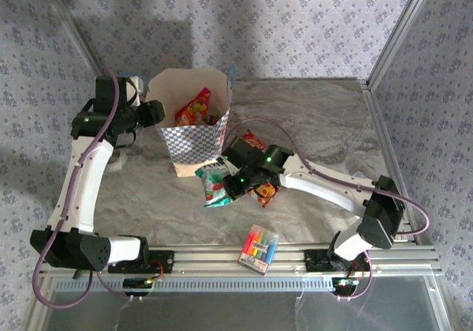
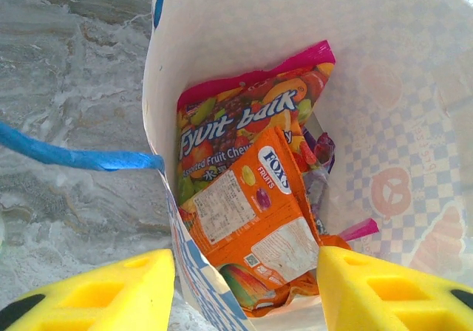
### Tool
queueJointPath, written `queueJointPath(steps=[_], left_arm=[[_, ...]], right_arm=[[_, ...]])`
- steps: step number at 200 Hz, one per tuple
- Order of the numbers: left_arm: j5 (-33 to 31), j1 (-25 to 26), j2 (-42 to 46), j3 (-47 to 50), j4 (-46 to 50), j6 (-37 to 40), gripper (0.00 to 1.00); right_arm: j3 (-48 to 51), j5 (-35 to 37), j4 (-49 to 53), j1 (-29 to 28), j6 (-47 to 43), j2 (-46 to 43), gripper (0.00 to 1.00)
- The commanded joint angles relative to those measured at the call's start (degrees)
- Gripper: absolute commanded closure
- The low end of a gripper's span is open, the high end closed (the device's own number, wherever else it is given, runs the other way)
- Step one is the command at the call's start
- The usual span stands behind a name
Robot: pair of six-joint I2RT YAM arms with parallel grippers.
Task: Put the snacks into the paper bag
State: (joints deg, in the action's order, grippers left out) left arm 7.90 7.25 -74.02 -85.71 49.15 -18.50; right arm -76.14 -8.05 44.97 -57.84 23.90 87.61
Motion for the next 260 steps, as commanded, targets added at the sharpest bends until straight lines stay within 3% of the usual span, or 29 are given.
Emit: queueJointPath(steps=[1, 107, 169, 260], left_arm=[[-0.86, 0.05, -1.46, -2.32, 0.23, 0.31, 0.46], [-4.02, -0.03, -1.15, -4.38, 2.53, 1.44, 0.45], [-2.45, -1.62, -2.8, -5.78, 2.32, 1.95, 0.44], [-1.45, -4.31, -5.3, -6.6, 0.7, 1.34, 0.43]], right_arm=[[-2.9, 1.73, 1.01, 0.79, -1.32, -2.92, 1.0], [-8.54, 2.95, 2.67, 3.34, -7.02, -8.4, 1.0], [-11.99, 2.61, 0.5, 5.85, -10.0, -9.08, 1.0], [-20.3, -3.9, -0.39, 11.16, -15.8, -6.03, 1.0]])
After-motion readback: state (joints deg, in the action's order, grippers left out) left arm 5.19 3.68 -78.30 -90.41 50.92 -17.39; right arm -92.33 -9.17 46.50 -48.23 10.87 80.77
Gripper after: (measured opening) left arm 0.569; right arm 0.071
